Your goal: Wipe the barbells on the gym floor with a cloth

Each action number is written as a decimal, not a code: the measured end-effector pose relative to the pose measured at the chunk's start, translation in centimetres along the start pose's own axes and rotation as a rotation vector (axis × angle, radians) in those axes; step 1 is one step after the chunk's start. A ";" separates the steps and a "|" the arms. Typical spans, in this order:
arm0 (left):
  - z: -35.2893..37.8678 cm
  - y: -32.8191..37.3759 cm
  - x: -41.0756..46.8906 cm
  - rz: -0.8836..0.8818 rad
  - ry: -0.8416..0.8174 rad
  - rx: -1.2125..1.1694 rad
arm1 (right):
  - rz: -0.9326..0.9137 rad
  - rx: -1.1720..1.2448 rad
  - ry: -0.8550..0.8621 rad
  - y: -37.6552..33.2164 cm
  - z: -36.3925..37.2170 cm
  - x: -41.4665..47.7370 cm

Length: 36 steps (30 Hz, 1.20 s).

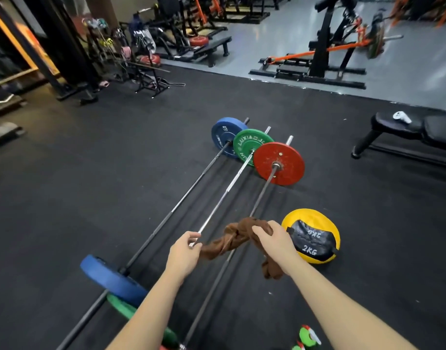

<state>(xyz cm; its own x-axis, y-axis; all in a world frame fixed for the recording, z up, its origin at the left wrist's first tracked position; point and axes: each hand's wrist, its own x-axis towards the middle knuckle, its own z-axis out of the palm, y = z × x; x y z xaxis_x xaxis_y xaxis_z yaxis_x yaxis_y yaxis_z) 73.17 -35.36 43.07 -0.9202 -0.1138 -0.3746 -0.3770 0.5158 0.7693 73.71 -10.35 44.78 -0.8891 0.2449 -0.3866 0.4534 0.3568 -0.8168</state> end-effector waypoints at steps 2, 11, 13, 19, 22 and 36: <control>0.8 1.1 1.9 0.003 -0.020 -0.015 | -0.022 -0.031 0.017 -0.5 -1.0 2.3; 7.5 10.2 17.9 0.012 -0.181 -0.122 | -0.041 -0.097 -0.074 -1.7 -4.1 22.4; 9.5 12.5 23.3 0.002 -0.195 -0.112 | -0.020 -0.127 -0.088 -1.2 -4.8 28.9; 16.8 17.5 39.1 -0.167 -0.225 -0.136 | 0.165 -0.218 -0.135 1.7 -7.7 49.7; 20.2 18.5 45.4 -0.240 -0.260 -0.082 | 0.194 -0.328 -0.191 2.6 -8.6 58.2; 26.1 18.2 59.0 -0.317 -0.257 0.002 | 0.262 -0.586 -0.228 7.6 -8.9 82.8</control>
<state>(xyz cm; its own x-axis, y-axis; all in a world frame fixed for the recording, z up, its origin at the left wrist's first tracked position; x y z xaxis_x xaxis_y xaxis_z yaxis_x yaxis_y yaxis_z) 14.79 -10.52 21.50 -0.7019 -0.0521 -0.7104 -0.6375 0.4908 0.5939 4.11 20.63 10.34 -0.7070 0.2165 -0.6732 0.5571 0.7569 -0.3417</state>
